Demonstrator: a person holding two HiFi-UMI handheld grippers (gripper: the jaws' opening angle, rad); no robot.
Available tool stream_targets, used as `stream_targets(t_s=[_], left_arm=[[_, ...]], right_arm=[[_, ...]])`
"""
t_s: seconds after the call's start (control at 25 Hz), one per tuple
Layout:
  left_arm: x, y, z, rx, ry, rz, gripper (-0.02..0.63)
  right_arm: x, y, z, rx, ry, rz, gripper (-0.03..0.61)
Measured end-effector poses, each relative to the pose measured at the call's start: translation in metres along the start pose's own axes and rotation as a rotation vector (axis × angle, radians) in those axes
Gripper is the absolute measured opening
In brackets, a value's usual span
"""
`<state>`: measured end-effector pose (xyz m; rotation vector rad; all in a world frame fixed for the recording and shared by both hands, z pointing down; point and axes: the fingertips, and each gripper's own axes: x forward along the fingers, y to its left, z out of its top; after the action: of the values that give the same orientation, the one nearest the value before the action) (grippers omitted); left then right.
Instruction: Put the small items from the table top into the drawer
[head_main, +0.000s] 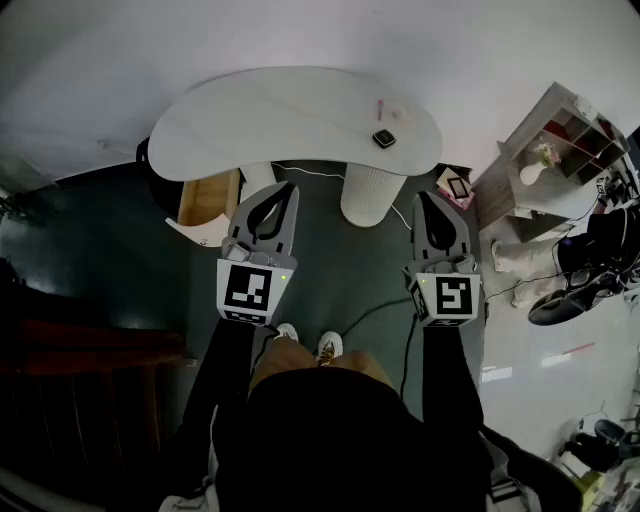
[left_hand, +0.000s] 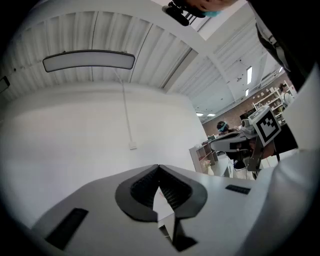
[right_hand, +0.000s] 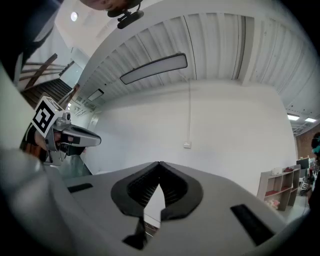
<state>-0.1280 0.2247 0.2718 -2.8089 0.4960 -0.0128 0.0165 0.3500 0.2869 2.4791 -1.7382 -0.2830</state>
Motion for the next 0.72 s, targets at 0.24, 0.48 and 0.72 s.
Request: stream_targets(t_s=[0.24,0.48,0.72], left_arm=[[0.01,-0.005,0.003,-0.012,-0.006,-0.007,0.015],[0.018,-0.004,0.008,-0.002,-0.009,-0.016,0.015],[0.037,-0.005,0.008,-0.007,-0.009,-0.047,0.015]], right_arm=[[0.004,-0.008,0.0,0.003,-0.003,-0.001,0.026],[0.004,-0.012,0.0,0.036,-0.028,0.015,0.026],[0.011,-0.021,0.002,0.017,-0.037,0.028,0.026]])
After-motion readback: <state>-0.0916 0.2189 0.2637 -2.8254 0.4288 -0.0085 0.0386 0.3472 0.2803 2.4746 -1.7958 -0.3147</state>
